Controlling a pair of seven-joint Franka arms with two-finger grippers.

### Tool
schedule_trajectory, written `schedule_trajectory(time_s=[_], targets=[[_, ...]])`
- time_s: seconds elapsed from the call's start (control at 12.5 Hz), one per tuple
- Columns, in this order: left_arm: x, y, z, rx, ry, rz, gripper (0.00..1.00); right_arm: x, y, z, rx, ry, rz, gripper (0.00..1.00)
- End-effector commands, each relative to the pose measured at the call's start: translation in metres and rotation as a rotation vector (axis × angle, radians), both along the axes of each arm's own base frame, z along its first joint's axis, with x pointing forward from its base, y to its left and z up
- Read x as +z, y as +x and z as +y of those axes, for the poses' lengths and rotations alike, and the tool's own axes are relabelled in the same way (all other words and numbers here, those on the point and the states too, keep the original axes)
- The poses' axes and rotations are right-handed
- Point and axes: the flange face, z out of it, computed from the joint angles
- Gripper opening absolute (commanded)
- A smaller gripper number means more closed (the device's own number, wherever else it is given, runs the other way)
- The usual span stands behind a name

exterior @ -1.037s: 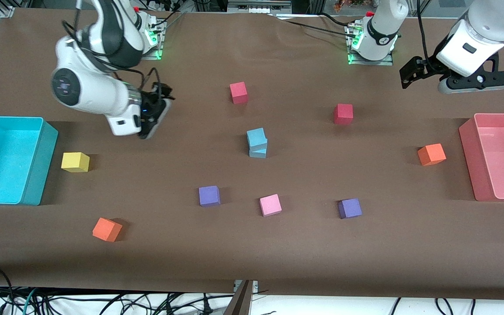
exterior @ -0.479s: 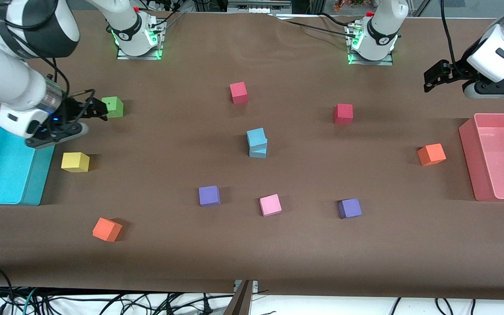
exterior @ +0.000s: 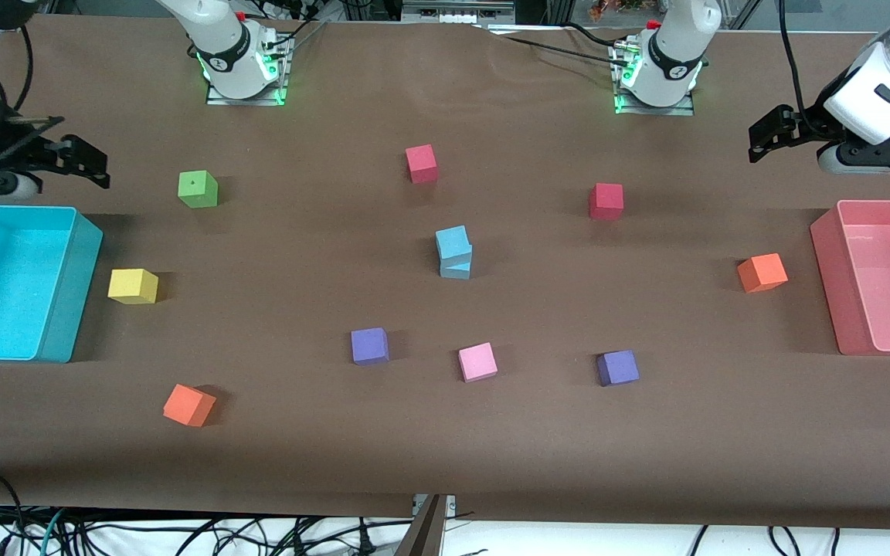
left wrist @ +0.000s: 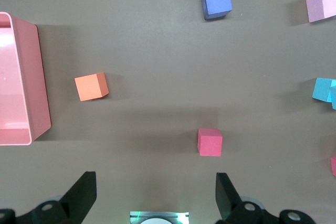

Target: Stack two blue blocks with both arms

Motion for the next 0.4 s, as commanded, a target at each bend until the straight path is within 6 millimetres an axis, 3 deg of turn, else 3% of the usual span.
schedule_trajectory(time_s=[0.0,0.32], targets=[[0.003,0.0,0.002,-0.025,0.02,-0.013,1.0,0.001,0.005,0.008,-0.029,0.048,0.0,1.0],[0.003,0.0,0.002,-0.023,0.021,-0.012,1.0,0.007,0.015,0.002,-0.025,0.06,-0.008,1.0]])
